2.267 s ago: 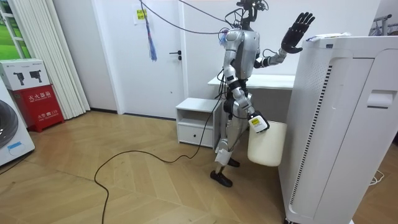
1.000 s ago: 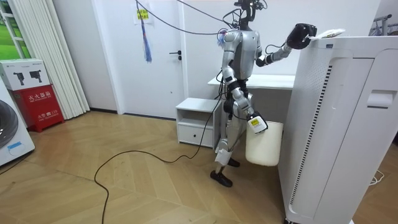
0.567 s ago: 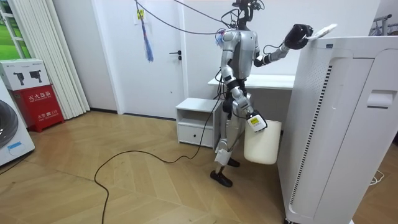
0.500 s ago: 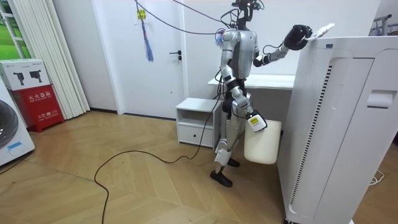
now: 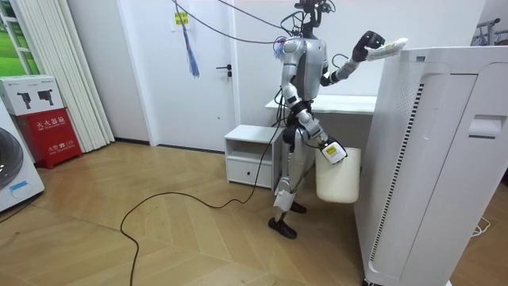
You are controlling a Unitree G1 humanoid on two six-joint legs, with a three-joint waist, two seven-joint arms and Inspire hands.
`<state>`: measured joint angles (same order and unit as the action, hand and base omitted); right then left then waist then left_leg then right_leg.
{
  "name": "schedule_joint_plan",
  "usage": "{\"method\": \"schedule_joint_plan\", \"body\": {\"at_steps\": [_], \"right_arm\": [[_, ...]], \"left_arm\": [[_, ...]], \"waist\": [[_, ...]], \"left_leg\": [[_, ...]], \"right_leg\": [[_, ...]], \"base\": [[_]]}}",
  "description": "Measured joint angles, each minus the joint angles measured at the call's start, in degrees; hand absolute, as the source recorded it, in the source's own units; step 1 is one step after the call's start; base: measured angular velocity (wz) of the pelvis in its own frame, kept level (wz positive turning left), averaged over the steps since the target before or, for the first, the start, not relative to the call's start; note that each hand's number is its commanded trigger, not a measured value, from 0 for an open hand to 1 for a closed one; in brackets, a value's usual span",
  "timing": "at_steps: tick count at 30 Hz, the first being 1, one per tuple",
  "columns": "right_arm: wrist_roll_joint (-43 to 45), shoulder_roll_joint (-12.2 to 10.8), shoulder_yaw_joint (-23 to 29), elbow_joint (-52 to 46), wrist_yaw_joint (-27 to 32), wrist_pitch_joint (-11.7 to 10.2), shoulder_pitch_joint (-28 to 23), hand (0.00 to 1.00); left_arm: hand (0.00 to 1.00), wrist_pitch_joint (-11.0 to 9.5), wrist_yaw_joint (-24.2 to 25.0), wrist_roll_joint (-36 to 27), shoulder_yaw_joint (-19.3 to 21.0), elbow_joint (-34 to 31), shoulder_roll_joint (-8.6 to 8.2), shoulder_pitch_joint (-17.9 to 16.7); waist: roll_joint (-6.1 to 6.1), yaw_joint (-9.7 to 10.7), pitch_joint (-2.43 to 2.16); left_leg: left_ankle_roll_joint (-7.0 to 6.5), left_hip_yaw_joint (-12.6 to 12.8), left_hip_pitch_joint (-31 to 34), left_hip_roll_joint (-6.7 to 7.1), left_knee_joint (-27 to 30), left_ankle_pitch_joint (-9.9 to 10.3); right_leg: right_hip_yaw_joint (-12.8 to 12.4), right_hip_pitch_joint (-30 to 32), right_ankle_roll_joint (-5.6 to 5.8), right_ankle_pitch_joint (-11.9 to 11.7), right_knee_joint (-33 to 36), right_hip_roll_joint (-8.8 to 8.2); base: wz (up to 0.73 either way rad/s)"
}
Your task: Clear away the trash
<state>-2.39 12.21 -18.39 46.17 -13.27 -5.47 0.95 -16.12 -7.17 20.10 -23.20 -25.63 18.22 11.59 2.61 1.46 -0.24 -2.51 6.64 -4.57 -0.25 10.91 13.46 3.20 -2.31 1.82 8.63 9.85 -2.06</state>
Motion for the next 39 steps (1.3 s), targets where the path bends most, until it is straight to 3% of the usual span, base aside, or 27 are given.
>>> {"method": "schedule_joint_plan", "body": {"at_steps": [12, 17, 19, 22, 26, 29, 31, 36, 39], "right_arm": [[0.0, 1.5, -0.4, -4.3, 0.7, -1.0, 0.8, 1.0], [-2.4, 1.5, -0.5, -4.1, 1.4, -1.0, 2.2, 1.0], [-3.0, 1.4, -0.5, -3.7, 1.5, -1.0, 4.0, 1.0], [-3.1, 1.3, -0.5, -0.5, 2.4, -1.0, 6.5, 1.0], [-3.1, 1.0, -0.6, 5.0, 3.1, -1.0, 11.1, 1.0], [-3.3, 1.0, -0.6, 10.1, 3.5, -1.0, 14.8, 1.0], [-4.0, 1.0, -0.6, 11.9, 4.2, -1.0, 16.4, 1.0], [-4.3, 1.0, -0.6, 14.1, 4.5, -1.0, 18.4, 1.0], [-4.3, 0.4, -0.6, 15.1, 4.6, -1.0, 18.5, 1.0]], "left_arm": [[1.0, -0.3, 11.9, -13.6, 3.1, -2.9, -1.07, 0.0], [1.0, -0.6, 12.6, -14.2, 4.6, -1.4, -2.25, 0.0], [1.0, -0.6, 12.6, -14.0, 5.0, 2.0, -2.09, -0.2], [1.0, -0.4, 12.6, -13.8, 5.0, 9.5, -1.44, -1.2], [1.0, -0.6, 12.8, -12.9, 2.8, 13.8, -0.29, -3.0], [1.0, -0.7, 13.1, -11.7, 1.9, 16.9, -0.32, -3.0], [1.0, -2.0, 13.1, -11.5, 1.8, 19.2, -0.45, -3.0], [1.0, -2.0, 13.2, -11.6, 1.7, 24.6, -1.03, -3.0], [1.0, -2.0, 13.2, -11.6, 1.8, 28.3, -1.56, -3.0]], "waist": [[-0.52, -1.7, 0.37], [-1.06, -3.7, 1.06], [-1.54, -4.7, 1.46], [-1.63, -5.0, 1.53], [-1.7, -5.4, 1.65], [-1.74, -6.2, 1.7], [-2.16, -6.4, 1.98], [-2.66, -6.8, 2.52], [-2.66, -6.9, 2.58]], "left_leg": [[0.02, -0.5, 1.7, -0.05, 0.4, -0.1], [0.04, -0.7, 3.5, -0.08, 1.0, -0.2], [0.06, -1.2, 5.7, 0.0, 1.8, -0.4], [0.01, -2.6, 7.9, 0.32, 1.9, -1.1], [-0.02, -4.0, 11.5, 0.8, 2.1, -2.2], [-0.01, -4.9, 13.3, 1.0, 2.4, -2.5], [0.06, -5.2, 15.1, 1.01, 2.9, -2.8], [0.15, -5.6, 19.1, 0.95, 4.7, -2.9], [0.14, -5.6, 20.3, 1.02, 4.9, -2.9]], "right_leg": [[0.2, 1.4, -0.13, -0.1, 0.2, 0.08], [0.9, 3.4, -0.13, -0.1, 1.2, -0.03], [1.6, 5.1, -0.34, -0.2, 1.6, -0.21], [3.6, 6.7, -0.34, -0.2, 2.0, -0.76], [5.1, 10.1, -0.44, -0.3, 3.0, -1.35], [5.7, 11.5, -0.52, -0.3, 3.2, -1.55], [6.5, 13.0, -0.62, -0.4, 3.8, -1.69], [7.2, 16.5, -1.0, -0.6, 4.7, -1.79], [7.2, 17.6, -1.0, -0.6, 5.0, -1.91]], "base": [[0.02], [0.02], [0.09], [0.28], [0.26], [0.11], [0.14], [0.07], [0.0]]}}
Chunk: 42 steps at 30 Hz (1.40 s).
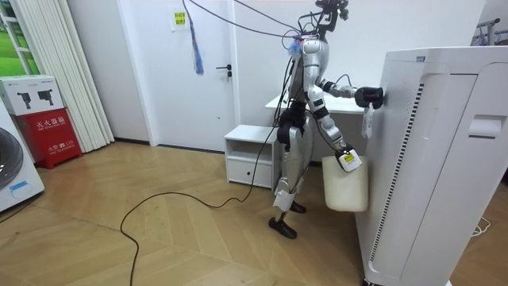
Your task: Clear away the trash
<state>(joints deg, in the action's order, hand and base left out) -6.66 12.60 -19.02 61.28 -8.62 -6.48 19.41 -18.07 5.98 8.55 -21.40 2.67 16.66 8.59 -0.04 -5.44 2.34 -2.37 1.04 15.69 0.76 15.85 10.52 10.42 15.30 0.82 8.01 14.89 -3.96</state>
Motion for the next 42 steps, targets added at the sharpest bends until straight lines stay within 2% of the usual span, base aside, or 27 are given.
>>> {"method": "schedule_joint_plan", "body": {"at_steps": [4, 10, 11, 13, 14, 15, 16, 18, 25, 30, 33, 42], "right_arm": [[-0.1, -0.4, 0.0, 0.1, 0.4, 0.0, 0.3, 1.0], [-0.2, -0.4, 0.0, 0.1, 0.3, -0.1, 0.4, 1.0], [-0.3, -0.3, 0.0, 0.3, 0.4, -0.2, 0.4, 1.0], [-0.5, -0.1, 0.1, 0.6, 0.4, -0.4, 0.4, 1.0], [-0.8, -0.1, 0.1, 0.6, 0.4, -0.4, 0.4, 1.0], [-0.8, -0.1, 0.2, 0.6, 0.4, -0.4, 0.4, 1.0], [-0.8, 0.0, 0.2, 0.5, 0.4, -0.4, 0.4, 1.0], [-1.0, 0.3, 0.3, 0.4, 0.4, -0.4, 0.4, 1.0], [-2.3, 0.8, 0.2, 0.4, 0.3, -0.4, 0.4, 1.0], [-2.3, 0.8, 0.2, 0.4, -0.4, -0.4, 0.4, 1.0], [-2.3, 0.9, 0.2, 0.4, -0.3, -0.4, 0.3, 1.0], [-3.9, 1.0, 0.2, 0.4, -0.2, -0.4, 0.4, 1.0]], "left_arm": [[1.0, 0.0, 0.0, 0.0, 0.5, 3.5, -0.11, 0.1], [1.0, 0.0, -0.2, 0.0, 0.4, 5.9, -0.29, -0.1], [0.97, 0.0, -0.2, 0.0, 0.3, 6.1, -0.3, -0.1], [0.67, 0.0, -0.2, 0.0, 0.3, 6.7, -0.38, -0.1], [0.6, 0.0, -0.3, 0.0, 0.4, 7.2, -0.43, -0.1], [0.34, 0.0, -0.3, 0.0, 0.5, 7.6, -0.45, -0.1], [0.16, 0.0, -0.3, 0.0, 0.5, 8.1, -0.4, -0.1], [0.0, 0.0, -0.3, 0.0, 0.6, 9.0, -0.4, -0.1], [0.0, 0.5, 1.1, -0.1, 0.3, 11.5, -1.29, -0.2], [0.0, 2.0, 2.7, -0.1, -0.3, 13.0, -2.6, -0.2], [0.0, 2.3, 4.8, -0.3, -0.3, 14.2, -2.46, -0.2], [0.0, 4.2, 8.8, -0.4, -1.8, 15.9, -2.45, -0.2]], "waist": [[0.0, -0.4, 0.0], [-0.04, -0.7, 0.03], [-0.04, -0.7, 0.03], [-0.02, -0.6, 0.04], [0.01, -0.5, 0.05], [0.03, -0.3, 0.06], [0.1, 0.1, 0.11], [0.1, 0.2, 0.11], [0.25, 0.6, 0.12], [0.71, 0.6, 0.18], [1.13, 0.6, 0.24], [1.13, 0.6, 0.24]], "left_leg": [[-0.01, 0.1, 2.7, 0.02, 0.4, -0.2], [0.0, 0.1, 3.7, 0.03, 0.4, -0.2], [0.0, 0.0, 3.7, 0.02, 0.4, -0.2], [0.0, -0.1, 3.8, 0.01, 0.4, -0.2], [0.0, -0.3, 3.9, 0.02, 0.4, -0.2], [0.0, -0.4, 4.0, 0.02, 0.5, -0.2], [0.0, -0.5, 4.5, 0.04, 0.8, -0.2], [0.0, -0.4, 5.1, 0.05, 0.9, -0.2], [0.0, -0.4, 6.3, 0.11, 1.6, -0.2], [0.0, -0.5, 6.3, 0.08, 1.7, -0.2], [0.0, -0.4, 6.2, 0.09, 1.7, -0.2], [-0.15, -0.2, 6.0, 0.16, 1.8, -0.3]], "right_leg": [[-0.1, 3.0, -0.03, 0.0, 1.0, -0.13], [-0.1, 4.1, -0.02, 0.0, 1.0, -0.15], [0.2, 4.1, -0.02, 0.0, 1.0, -0.18], [0.9, 4.0, -0.02, 0.0, 0.9, -0.23], [1.1, 4.0, -0.02, 0.0, 0.9, -0.23], [1.2, 4.0, -0.03, 0.0, 0.9, -0.24], [1.4, 4.1, -0.03, 0.0, 0.9, -0.27], [1.4, 4.8, -0.03, 0.0, 1.1, -0.32], [1.5, 5.6, -0.03, 0.0, 1.3, -0.41], [1.6, 5.6, -0.04, 0.0, 1.3, -0.43], [1.9, 5.6, -0.04, 0.0, 1.7, -0.55], [2.3, 5.5, -0.05, 0.0, 2.0, -0.77]], "base": [[0.0], [0.0], [0.0], [0.05], [0.07], [0.11], [0.1], [0.04], [0.0], [0.0], [0.0], [0.0]]}}
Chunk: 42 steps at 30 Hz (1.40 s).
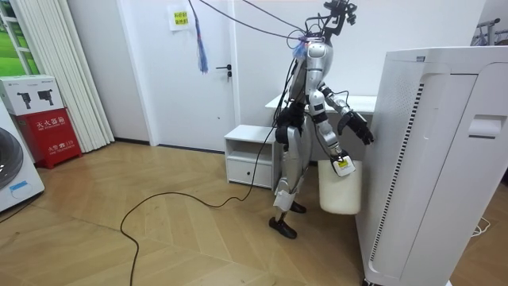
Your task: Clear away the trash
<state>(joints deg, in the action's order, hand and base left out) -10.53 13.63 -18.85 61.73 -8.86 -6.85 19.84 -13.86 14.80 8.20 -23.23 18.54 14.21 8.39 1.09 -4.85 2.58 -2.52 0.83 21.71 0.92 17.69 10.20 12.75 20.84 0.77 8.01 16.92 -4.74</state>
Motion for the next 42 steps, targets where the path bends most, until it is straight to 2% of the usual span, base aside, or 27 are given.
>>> {"method": "schedule_joint_plan", "body": {"at_steps": [11, 16, 20, 24, 25, 26, 27, 28, 29, 30, 31, 34, 37, 39, 42], "right_arm": [[-0.7, 0.2, 0.1, 0.0, 0.0, 0.6, -0.6, 1.0], [-0.7, 0.1, 1.8, 0.1, -0.6, 0.6, -2.1, 1.0], [-0.8, 0.2, 2.3, 0.7, -0.7, 0.5, -5.9, 1.0], [-1.8, 0.1, 2.8, 1.4, -1.3, 0.4, -12.0, 1.0], [-2.9, 0.1, 2.9, 2.1, -1.3, 0.4, -14.2, 1.0], [-3.3, 0.0, 3.5, 2.6, -1.3, 0.3, -15.0, 1.0], [-3.5, -0.4, 5.0, 3.5, -1.3, 0.3, -16.4, 1.0], [-3.9, -0.7, 6.2, 4.8, -1.3, 0.2, -17.2, 1.0], [-4.5, -0.6, 6.9, 5.4, -1.2, 0.3, -17.9, 1.0], [-5.5, -0.6, 8.4, 5.8, -1.1, 0.3, -19.4, 1.0], [-6.4, -0.6, 9.7, 5.8, -1.1, 0.3, -20.8, 1.0], [-7.3, -0.7, 12.0, 5.7, -1.1, -0.2, -23.6, 1.0], [-7.4, -1.7, 13.8, 6.2, 0.6, -0.8, -25.1, 1.0], [-7.1, -2.5, 15.1, 6.9, 1.2, -0.9, -25.4, 1.0], [-7.1, -2.8, 15.7, 7.0, 1.8, -0.9, -26.2, 1.0]], "left_arm": [[0.0, 1.0, 2.1, 0.0, 0.5, 0.0, 0.01, -0.7], [0.0, 1.0, 2.1, 0.0, 1.5, 0.4, -0.04, -4.0], [0.0, 0.6, 1.0, 0.0, 3.0, 4.6, -0.43, -6.6], [0.0, 0.7, -1.7, 0.1, 5.7, 14.4, -0.22, -11.4], [0.0, 1.2, -2.7, 0.7, 5.6, 14.4, -0.66, -13.0], [0.0, 1.0, -2.8, 0.4, 5.5, 14.7, -1.09, -13.5], [0.0, 0.3, -2.8, -0.5, 6.1, 16.9, -2.24, -14.4], [0.0, 0.0, -3.1, -1.3, 6.9, 19.5, -2.98, -14.8], [0.0, 0.0, -3.4, -1.2, 7.0, 20.8, -3.35, -14.8], [0.0, 0.0, -3.5, -1.2, 7.8, 22.6, -4.29, -14.9], [0.0, 0.0, -3.4, -1.1, 8.5, 23.8, -4.42, -15.2], [0.0, -0.3, -3.9, -1.9, 10.9, 25.9, -4.7, -16.0], [0.0, -0.6, -4.6, -3.6, 12.9, 28.7, -4.93, -15.9], [0.0, -0.9, -4.7, -3.7, 15.0, 30.8, -5.3, -15.8], [0.0, -1.2, -5.4, -4.1, 17.6, 33.6, -5.51, -15.6]], "waist": [[-0.08, 0.1, -0.02], [-0.23, 0.6, -0.09], [-0.7, 0.6, -0.31], [-1.64, 1.8, -1.17], [-1.74, 1.8, -1.91], [-1.76, 1.8, -2.18], [-1.73, 1.7, -2.56], [-1.73, 1.8, -2.61], [-2.23, 1.9, -2.61], [-2.28, 1.9, -3.21], [-2.58, 1.9, -3.4], [-2.71, 1.9, -3.4], [-2.84, 1.9, -3.26], [-2.99, 1.9, -3.21], [-3.05, 2.7, -3.22]], "left_leg": [[-0.06, 0.6, -0.7, -0.04, 0.1, 0.0], [-0.06, 0.7, -1.4, -0.05, 0.0, 0.0], [-0.06, 0.8, -4.7, -0.04, -1.0, 0.0], [-0.05, 0.8, -8.7, -0.07, -2.5, 0.0], [-0.04, 0.9, -10.0, -0.08, -3.2, 0.0], [-0.04, 0.9, -10.7, -0.08, -3.5, 0.0], [0.07, 1.3, -12.3, -0.09, -4.4, -0.1], [0.16, 1.4, -13.8, -0.03, -5.0, -0.2], [0.19, 1.5, -14.4, -0.03, -5.3, -0.2], [0.37, 1.8, -15.5, -0.1, -6.1, -0.3], [0.58, 1.9, -16.7, -0.18, -6.8, -0.4], [0.99, 2.3, -19.6, -0.57, -8.3, -0.7], [1.03, 3.6, -21.9, -0.89, -8.4, -0.7], [1.08, 3.9, -23.4, -1.11, -8.6, -0.7], [1.72, 3.9, -23.9, -1.65, -8.5, -0.3]], "right_leg": [[0.1, 0.0, 0.0, 0.0, 0.8, -0.16], [-0.1, -0.7, 0.0, 0.0, 0.9, -0.12], [0.0, -3.6, 0.1, 0.1, 0.6, -0.05], [0.2, -8.4, -0.06, 0.0, -2.4, 0.46], [0.2, -9.4, -0.02, 0.0, -2.7, 0.48], [0.2, -10.1, -0.01, 0.0, -2.9, 0.52], [0.1, -11.4, -0.01, 0.0, -3.4, 0.6], [0.1, -12.8, -0.01, 0.0, -3.9, 0.73], [0.0, -13.4, -0.02, 0.0, -4.3, 0.87], [-0.2, -14.1, -0.16, 0.1, -4.4, 0.98], [-0.4, -14.8, -0.33, 0.3, -4.4, 1.14], [-1.6, -17.0, -0.58, 0.4, -5.4, 1.92], [-2.0, -18.8, -0.98, 0.7, -5.7, 2.13], [-3.2, -19.9, -1.22, 0.8, -6.4, 2.59], [-3.4, -20.0, -1.78, 1.3, -6.2, 2.95]], "base": [[-0.02], [0.0], [0.01], [0.02], [0.0], [-0.1], [-0.11], [-0.11], [-0.09], [-0.12], [-0.13], [-0.14], [-0.15], [-0.23], [-0.13]]}}
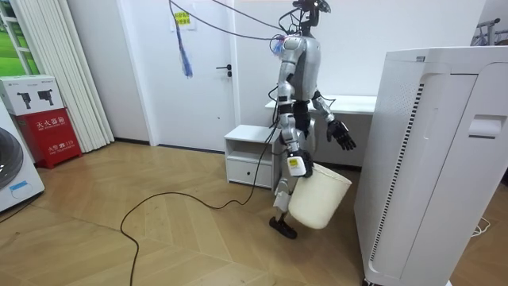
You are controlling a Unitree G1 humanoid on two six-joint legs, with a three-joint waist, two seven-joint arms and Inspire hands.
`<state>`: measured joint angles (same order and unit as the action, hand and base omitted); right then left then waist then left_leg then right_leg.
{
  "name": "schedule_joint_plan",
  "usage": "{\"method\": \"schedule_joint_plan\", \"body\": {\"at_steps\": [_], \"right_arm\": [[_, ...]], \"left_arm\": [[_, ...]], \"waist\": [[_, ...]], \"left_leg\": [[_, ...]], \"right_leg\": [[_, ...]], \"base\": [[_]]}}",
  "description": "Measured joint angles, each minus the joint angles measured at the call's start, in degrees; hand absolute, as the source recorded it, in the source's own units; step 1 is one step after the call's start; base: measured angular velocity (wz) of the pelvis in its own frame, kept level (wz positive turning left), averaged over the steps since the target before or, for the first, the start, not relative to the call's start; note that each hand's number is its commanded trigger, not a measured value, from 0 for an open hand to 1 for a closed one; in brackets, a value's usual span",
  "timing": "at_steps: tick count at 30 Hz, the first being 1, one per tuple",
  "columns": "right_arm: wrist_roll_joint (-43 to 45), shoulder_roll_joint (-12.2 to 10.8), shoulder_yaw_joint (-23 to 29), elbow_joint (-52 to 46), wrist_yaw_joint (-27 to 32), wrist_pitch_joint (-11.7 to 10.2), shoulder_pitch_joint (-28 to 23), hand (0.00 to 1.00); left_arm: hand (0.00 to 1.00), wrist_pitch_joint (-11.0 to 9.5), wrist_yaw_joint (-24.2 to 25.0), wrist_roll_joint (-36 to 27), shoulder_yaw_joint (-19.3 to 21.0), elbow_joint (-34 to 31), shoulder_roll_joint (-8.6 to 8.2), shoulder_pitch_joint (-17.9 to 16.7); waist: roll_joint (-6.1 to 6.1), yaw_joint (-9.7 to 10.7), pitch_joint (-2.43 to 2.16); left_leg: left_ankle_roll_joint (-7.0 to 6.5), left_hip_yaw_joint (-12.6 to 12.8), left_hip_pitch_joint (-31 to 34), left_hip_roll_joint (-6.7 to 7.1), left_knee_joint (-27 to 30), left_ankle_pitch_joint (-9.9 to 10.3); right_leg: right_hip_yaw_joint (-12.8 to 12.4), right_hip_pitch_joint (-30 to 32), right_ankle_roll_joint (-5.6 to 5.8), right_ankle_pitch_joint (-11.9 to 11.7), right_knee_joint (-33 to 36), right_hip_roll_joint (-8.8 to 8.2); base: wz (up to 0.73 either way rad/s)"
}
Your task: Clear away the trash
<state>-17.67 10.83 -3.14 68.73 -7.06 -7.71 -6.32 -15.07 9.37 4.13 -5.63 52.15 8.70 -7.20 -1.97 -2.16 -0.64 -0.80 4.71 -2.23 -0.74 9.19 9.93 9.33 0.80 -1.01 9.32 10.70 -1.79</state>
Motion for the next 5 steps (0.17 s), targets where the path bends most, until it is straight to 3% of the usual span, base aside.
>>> {"method": "schedule_joint_plan", "body": {"at_steps": [5], "right_arm": [[-0.3, -1.3, 0.7, 0.1, 0.1, 0.1, -0.6, 1.0]], "left_arm": [[0.0, 1.6, -0.3, -6.2, 3.1, 6.2, -0.52, -2.1]], "waist": [[-1.07, 0.7, 0.42]], "left_leg": [[0.8, 0.1, -1.0, -0.77, 0.0, 0.5]], "right_leg": [[-1.2, -1.3, -0.6, 0.2, -0.4, 1.2]], "base": [[-0.13]]}}
